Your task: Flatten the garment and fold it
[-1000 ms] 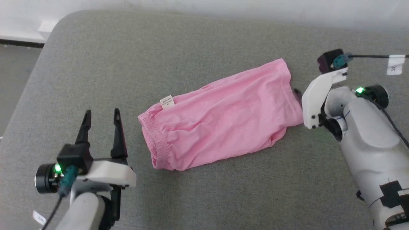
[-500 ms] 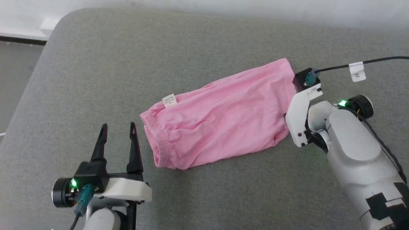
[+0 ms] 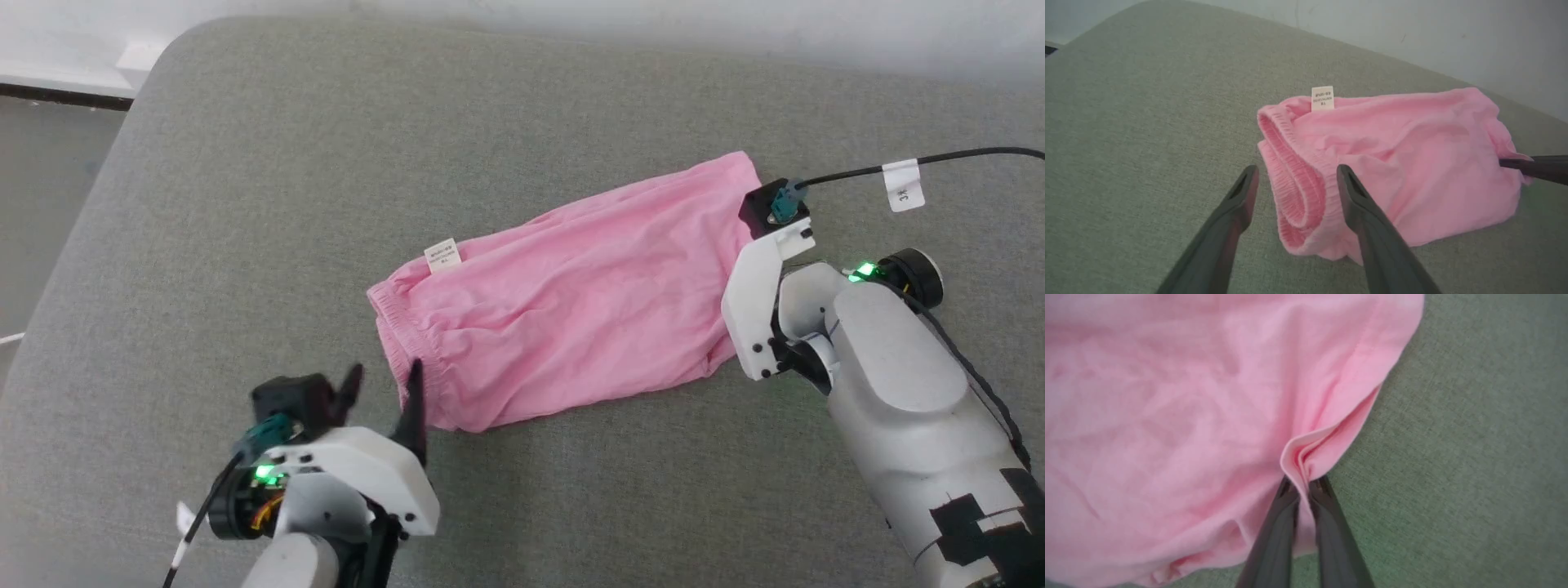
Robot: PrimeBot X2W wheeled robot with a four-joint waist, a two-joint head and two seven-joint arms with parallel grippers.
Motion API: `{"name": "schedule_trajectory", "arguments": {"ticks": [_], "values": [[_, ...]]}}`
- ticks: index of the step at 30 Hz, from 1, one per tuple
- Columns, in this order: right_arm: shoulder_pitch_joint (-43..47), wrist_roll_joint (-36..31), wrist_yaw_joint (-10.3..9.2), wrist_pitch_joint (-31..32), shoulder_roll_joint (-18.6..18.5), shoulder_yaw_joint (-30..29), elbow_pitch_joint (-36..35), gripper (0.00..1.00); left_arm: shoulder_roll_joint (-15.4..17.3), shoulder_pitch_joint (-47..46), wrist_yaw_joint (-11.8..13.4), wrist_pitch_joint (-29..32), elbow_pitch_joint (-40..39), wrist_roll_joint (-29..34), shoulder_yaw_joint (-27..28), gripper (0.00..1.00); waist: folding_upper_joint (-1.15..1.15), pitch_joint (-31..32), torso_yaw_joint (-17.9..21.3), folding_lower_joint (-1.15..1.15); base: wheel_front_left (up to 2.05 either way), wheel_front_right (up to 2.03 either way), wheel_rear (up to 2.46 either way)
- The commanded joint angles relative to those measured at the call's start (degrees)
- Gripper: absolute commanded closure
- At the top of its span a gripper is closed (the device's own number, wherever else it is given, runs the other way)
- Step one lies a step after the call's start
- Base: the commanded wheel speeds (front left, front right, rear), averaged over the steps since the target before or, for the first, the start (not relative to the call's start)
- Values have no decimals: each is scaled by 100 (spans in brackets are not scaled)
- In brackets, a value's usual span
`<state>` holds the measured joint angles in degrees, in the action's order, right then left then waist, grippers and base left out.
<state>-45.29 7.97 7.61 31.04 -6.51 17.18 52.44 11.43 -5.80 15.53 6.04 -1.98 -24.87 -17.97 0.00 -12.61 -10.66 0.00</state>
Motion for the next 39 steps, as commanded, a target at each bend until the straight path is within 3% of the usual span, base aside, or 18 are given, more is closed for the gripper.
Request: {"name": "schedule_trajectory", "arguments": {"ticks": [1, 6, 12, 18, 19, 20, 21, 32, 39], "values": [[224, 38, -12, 27, -59, 46, 64, 100, 51, -15, 82, 382, -78, -47, -77, 0, 0, 17, 33, 0, 0, 0, 0], [205, 118, -12, 31, -94, 145, -25, 100, 96, -186, 275, 1519, -307, -179, -239, 0, 0, -1, 104, 0, 0, 0, 0], [247, 222, -12, 85, -115, 265, -81, 100, 99, -558, 364, 1786, 447, -230, -156, 0, 0, -44, 145, 0, 0, 0, 0], [235, 337, -12, 96, -123, 443, -194, 100, 52, -758, 291, 2102, 1320, -457, -128, 0, 0, -93, 234, 0, 0, 0, 0], [235, 360, -12, 93, -128, 470, -215, 100, 37, -760, 256, 2163, 1396, -508, -142, 52, 0, -95, 247, 0, 0, 0, 0], [237, 382, -12, 89, -135, 496, -234, 100, 23, -755, 212, 2230, 1463, -561, -162, 67, 0, -96, 256, 0, 0, 0, 0], [242, 408, -12, 84, -142, 521, -252, 100, -8, -745, 164, 2270, 1506, -641, -158, 100, 0, -94, 264, 0, 0, 0, 0], [372, 804, -12, -89, -295, 524, -556, 100, -73, -863, -110, 1770, 1489, -951, 114, 100, 0, 44, 286, 0, 0, 0, 0], [949, 1345, -12, -376, -514, 46, -1302, 100, 137, -847, -181, 1747, 1362, -1034, 263, 100, 0, 275, 377, 0, 0, 0, 0]]}}
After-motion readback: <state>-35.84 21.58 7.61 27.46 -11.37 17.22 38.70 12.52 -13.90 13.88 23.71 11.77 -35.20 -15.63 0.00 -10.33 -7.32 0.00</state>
